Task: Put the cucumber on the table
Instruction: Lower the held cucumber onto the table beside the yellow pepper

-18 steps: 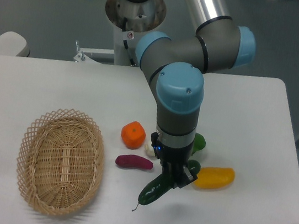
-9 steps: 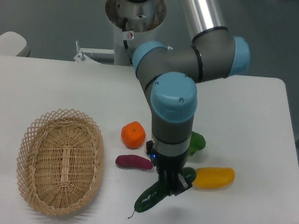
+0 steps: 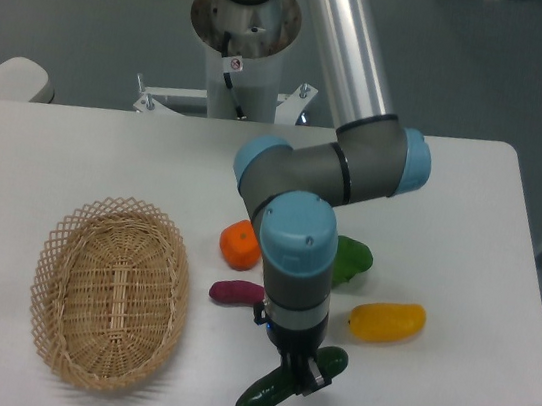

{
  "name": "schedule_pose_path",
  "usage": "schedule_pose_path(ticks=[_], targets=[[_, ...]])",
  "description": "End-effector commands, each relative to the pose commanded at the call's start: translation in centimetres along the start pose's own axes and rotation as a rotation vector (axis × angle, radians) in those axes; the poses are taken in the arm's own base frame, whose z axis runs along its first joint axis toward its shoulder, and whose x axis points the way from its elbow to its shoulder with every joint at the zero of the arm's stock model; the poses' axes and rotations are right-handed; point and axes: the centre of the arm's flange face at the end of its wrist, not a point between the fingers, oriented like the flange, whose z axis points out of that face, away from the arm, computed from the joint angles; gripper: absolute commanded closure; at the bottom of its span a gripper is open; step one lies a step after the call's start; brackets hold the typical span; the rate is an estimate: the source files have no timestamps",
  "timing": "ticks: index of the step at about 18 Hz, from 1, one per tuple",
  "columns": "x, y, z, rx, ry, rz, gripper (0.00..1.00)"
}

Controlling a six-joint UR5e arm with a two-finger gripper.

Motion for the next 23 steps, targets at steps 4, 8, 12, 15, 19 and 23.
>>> schedule_pose_path(ticks=[4, 8, 12, 15, 19, 23], targets=[[0.4, 0.2, 3.0, -0.003, 0.038, 0.006, 0.79], [0.8, 0.3, 4.6, -0.005, 0.063, -0.011, 0.79], [1.2, 0.4, 4.9, -0.005, 0.074, -0.046, 0.79], [1.2, 0.4, 4.9, -0.004, 0.075, -0.06, 0.74], [1.1, 0.4, 4.5, -0.004, 0.069, -0.061, 0.22], [0.5, 0.4, 3.0, -0.005, 0.043, -0.065, 0.0]])
